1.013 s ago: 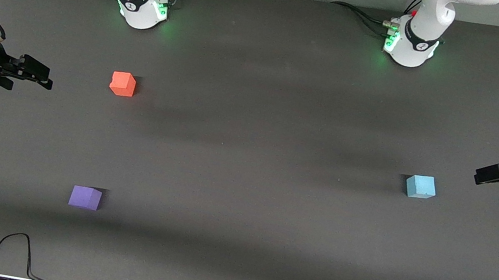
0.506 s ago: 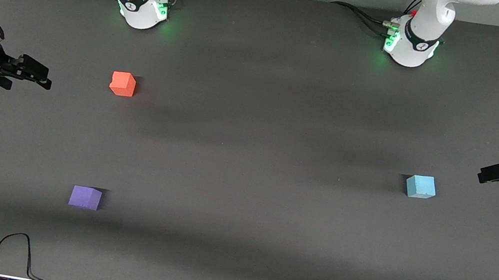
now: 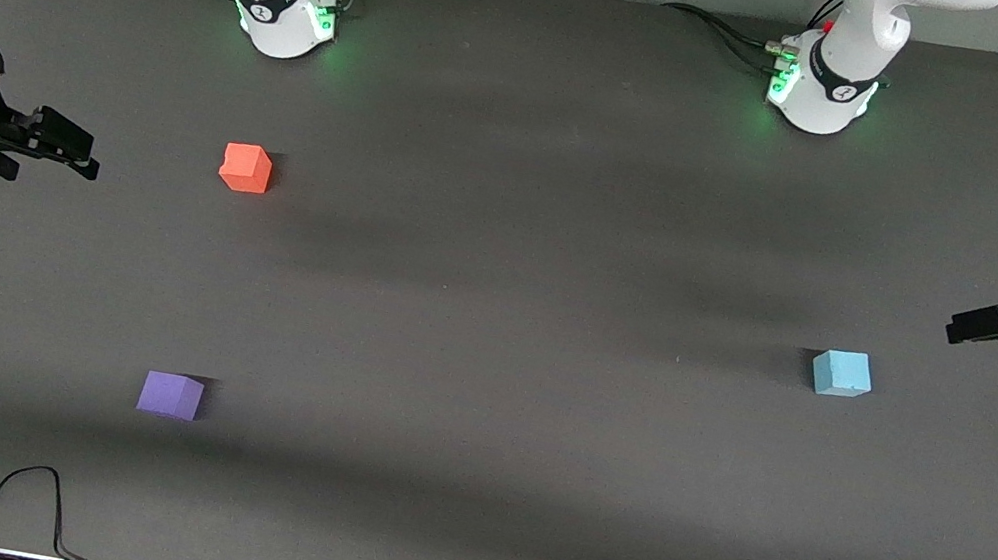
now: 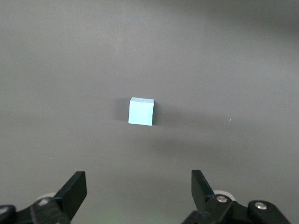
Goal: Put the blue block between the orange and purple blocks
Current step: 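Move the left gripper down toward the light blue block, then close the left gripper on the light blue block and lift it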
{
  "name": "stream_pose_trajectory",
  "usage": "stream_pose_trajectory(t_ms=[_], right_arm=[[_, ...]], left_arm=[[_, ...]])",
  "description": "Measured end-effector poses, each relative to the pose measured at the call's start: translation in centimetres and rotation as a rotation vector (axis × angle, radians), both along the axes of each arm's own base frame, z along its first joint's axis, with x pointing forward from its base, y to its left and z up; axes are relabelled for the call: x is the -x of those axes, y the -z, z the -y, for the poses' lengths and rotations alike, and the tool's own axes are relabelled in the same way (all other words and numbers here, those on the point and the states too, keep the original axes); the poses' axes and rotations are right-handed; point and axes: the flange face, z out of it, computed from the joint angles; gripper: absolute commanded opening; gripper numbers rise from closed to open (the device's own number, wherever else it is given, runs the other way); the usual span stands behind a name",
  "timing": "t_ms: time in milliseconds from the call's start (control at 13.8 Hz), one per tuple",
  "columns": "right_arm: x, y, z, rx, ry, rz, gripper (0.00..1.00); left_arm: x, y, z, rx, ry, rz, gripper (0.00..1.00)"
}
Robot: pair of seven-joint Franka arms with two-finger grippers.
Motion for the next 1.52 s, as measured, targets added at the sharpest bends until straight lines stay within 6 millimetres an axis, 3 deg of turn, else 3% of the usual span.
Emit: stream_pose_trajectory(t_ms=[362, 723, 940, 1230, 1519], right_arm=[[0.1, -0.4, -0.2, -0.001, -0.004, 0.007, 1.00], [0.1, -0.4, -0.2, -0.001, -0.004, 0.006, 1.00], [0.1, -0.3, -0.2, 0.000, -0.003, 0.004, 1.00], [0.1, -0.2, -0.1, 0.000, -0.002, 0.002, 1.00], [0.1, -0.1, 0.1, 0.000, 0.002, 0.000, 1.00]], left_arm=[[3.9, 10.8, -2.2, 0.006, 0.010, 0.028, 0.99], [5.3, 20.3, -2.2, -0.007, 0.021, 0.066, 0.98], [5.0, 25.5, -2.3, -0.016, 0.060, 0.071, 0.98], [4.9, 30.0, -2.2, -0.001, 0.040, 0.058, 0.98], [4.9, 31.6, -1.7, 0.012, 0.025, 0.058, 0.98]])
